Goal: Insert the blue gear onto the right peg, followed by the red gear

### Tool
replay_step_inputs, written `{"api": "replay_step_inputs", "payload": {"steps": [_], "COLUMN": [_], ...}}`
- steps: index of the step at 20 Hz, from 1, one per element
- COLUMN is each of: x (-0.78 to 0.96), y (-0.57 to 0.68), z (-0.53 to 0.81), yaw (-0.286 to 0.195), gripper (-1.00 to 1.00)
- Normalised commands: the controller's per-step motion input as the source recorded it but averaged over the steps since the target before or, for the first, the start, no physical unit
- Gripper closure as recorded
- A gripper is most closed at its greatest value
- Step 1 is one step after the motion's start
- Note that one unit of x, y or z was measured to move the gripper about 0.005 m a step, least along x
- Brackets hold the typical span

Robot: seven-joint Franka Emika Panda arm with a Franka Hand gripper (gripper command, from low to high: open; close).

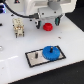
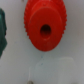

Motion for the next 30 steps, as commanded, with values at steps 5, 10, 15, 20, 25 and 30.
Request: {"api": "replay_step_inputs", "payload": {"steps": [5, 10, 15, 20, 25, 30], "x": [-0.25, -0.17, 0.00, -0.06, -0.01, 0.02], "y": [0.06, 0.06, 0.07, 0.04, 0.02, 0.08], "z": [-0.33, -0.17, 0.02, -0.01, 0.03, 0.22], "yaw": [0.000, 0.000, 0.000, 0.000, 0.000, 0.000], "gripper": [-1.00, 1.00, 1.00, 1.00, 1.00, 1.00]}}
